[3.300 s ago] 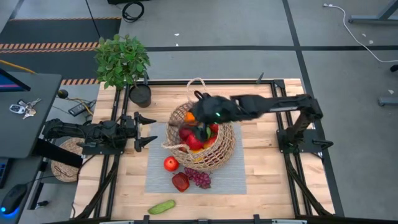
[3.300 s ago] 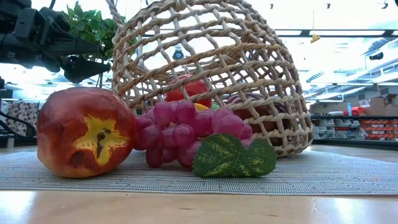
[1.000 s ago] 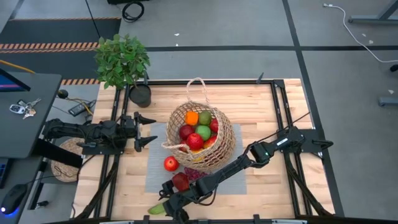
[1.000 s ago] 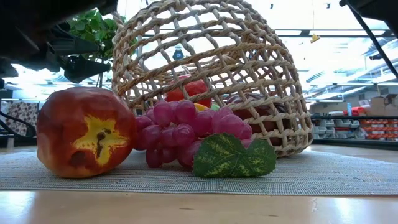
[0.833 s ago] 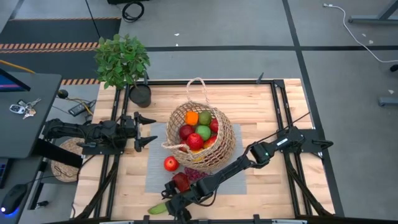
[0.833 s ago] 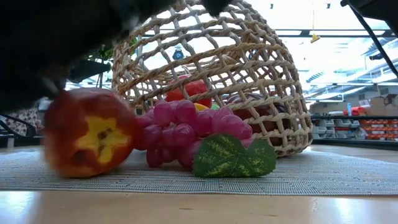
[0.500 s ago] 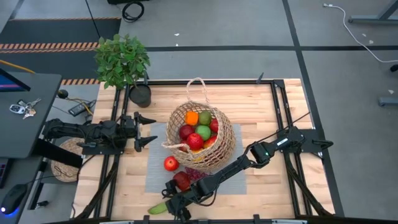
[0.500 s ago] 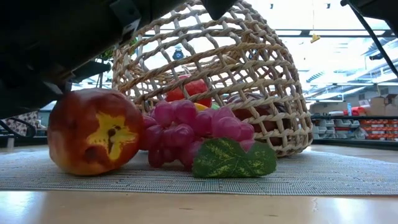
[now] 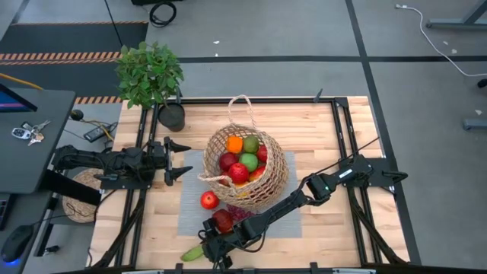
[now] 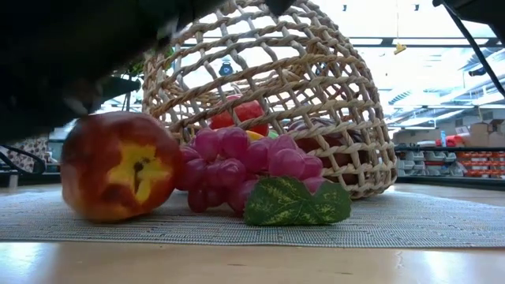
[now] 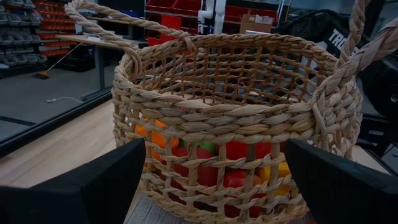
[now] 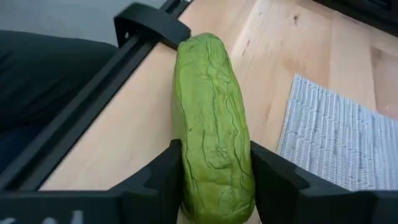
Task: Build produce basket
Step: Put the cucumber into the basket
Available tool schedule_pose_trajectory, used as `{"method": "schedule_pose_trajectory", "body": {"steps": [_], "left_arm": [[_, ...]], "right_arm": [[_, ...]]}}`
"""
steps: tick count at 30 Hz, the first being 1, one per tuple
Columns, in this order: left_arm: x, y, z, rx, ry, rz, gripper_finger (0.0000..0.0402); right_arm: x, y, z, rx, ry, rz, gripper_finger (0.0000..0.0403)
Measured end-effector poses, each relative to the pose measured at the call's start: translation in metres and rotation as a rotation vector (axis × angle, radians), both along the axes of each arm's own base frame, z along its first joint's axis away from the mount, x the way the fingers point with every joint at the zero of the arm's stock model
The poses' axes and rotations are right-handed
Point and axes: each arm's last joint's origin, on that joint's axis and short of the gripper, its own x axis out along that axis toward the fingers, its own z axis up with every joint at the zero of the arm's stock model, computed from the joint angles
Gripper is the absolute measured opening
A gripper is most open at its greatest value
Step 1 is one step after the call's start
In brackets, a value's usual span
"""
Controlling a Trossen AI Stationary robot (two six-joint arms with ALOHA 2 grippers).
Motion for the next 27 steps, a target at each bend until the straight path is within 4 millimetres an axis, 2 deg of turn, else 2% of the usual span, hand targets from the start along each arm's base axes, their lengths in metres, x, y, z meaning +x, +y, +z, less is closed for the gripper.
{"method": "schedule_pose_trajectory", "body": {"steps": [3, 8, 16, 21, 27], "left_arm": [[0.000, 0.000, 0.000, 0.000, 0.000, 0.000, 0.0392], [0.000, 0.000, 0.000, 0.000, 0.000, 0.000, 0.0392], [0.000, 0.000, 0.000, 0.000, 0.000, 0.000, 0.0392], [0.000, 0.000, 0.000, 0.000, 0.000, 0.000, 0.0392], [0.000, 0.000, 0.000, 0.000, 0.001, 0.000, 0.0392]], "right_arm": [[-0.004, 0.004, 0.018, -0.005, -0.024, -0.008, 0.0160], [-0.020, 0.010, 0.082, -0.105, -0.128, -0.076, 0.0160], [-0.065, 0.017, 0.158, -0.332, -0.194, -0.205, 0.0160], [-0.089, 0.011, 0.195, -0.385, -0.202, -0.245, 0.0160], [-0.120, -0.008, 0.247, -0.491, -0.264, -0.382, 0.0160]]}}
